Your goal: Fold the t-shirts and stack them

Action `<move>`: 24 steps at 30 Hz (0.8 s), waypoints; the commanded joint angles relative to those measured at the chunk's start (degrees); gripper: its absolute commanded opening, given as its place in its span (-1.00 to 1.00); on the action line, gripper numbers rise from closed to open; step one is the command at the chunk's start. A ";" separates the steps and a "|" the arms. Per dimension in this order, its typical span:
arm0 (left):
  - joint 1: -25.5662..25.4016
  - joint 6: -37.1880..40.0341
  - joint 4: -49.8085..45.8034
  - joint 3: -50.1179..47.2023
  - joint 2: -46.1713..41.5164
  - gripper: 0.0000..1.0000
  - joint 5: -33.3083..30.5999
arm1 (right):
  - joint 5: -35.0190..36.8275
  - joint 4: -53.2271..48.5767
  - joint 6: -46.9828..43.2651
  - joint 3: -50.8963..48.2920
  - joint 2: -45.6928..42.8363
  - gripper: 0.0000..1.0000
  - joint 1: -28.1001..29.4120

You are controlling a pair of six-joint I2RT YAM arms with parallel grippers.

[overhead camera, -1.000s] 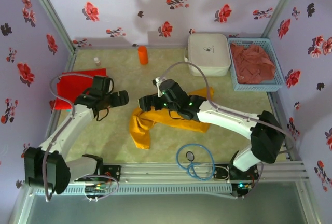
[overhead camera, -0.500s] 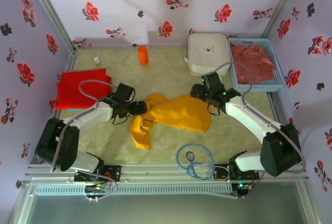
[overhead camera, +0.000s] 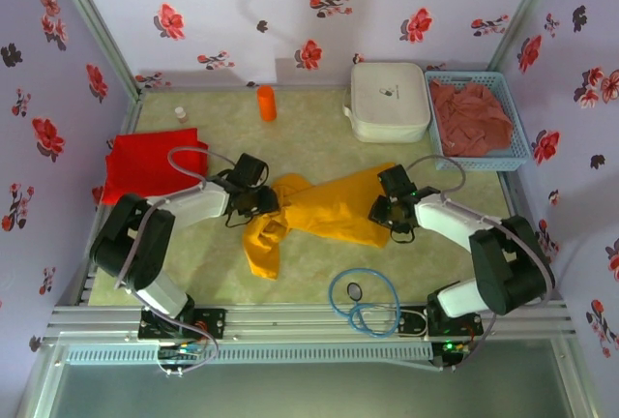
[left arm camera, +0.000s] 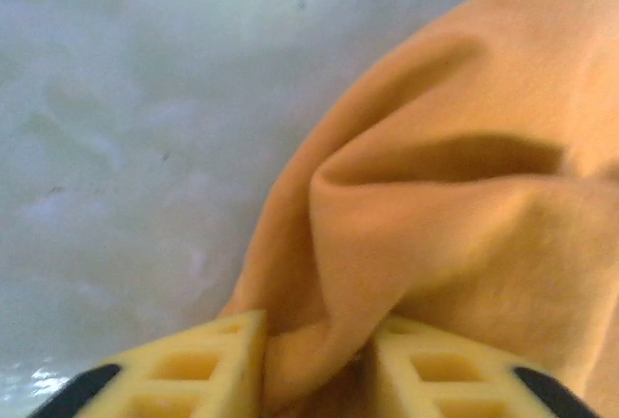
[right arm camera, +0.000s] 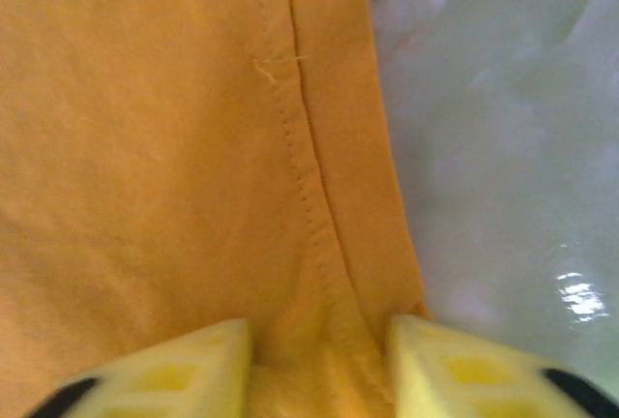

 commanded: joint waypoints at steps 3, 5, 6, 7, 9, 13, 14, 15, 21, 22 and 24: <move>-0.22 6.95 -4.76 8.64 3.11 -0.95 -4.67 | -4.07 3.22 1.86 -1.29 -0.99 -0.80 0.00; 0.04 9.73 -7.19 13.53 5.30 -1.00 -5.75 | -4.71 2.51 1.21 -0.95 -2.95 -1.00 0.72; 0.16 11.20 -8.36 16.29 6.44 -1.00 -6.26 | -4.77 1.77 0.94 -0.63 -4.27 -1.00 1.35; 0.25 12.34 -9.11 18.72 7.49 -1.00 -6.77 | -4.62 1.35 0.93 -0.38 -5.55 -1.00 2.31; 0.73 14.94 -10.90 24.66 10.51 -1.00 -7.31 | -3.62 0.11 1.25 0.22 -8.65 -1.00 4.92; 1.45 19.02 -15.47 37.39 17.65 -1.00 -7.28 | 1.22 -2.00 3.25 1.53 -13.28 -1.00 12.73; 1.49 19.81 -16.35 40.98 19.47 -1.00 -7.22 | 2.15 -1.17 4.07 1.47 -14.04 -1.00 15.26; 1.47 20.38 -17.01 43.73 20.86 -1.00 -6.87 | 2.35 0.51 5.25 1.25 -14.41 -1.00 17.72; 1.62 23.95 -24.21 59.35 28.96 -0.91 -5.57 | 2.52 12.48 8.22 5.32 -6.35 -1.00 32.31; 1.75 24.35 -25.04 60.38 29.11 -0.83 -5.57 | 2.15 13.81 7.65 7.64 -3.70 -1.00 34.30; 2.31 25.06 -26.60 61.14 28.55 -0.55 -4.92 | 0.31 16.43 6.24 12.57 2.11 -1.00 37.26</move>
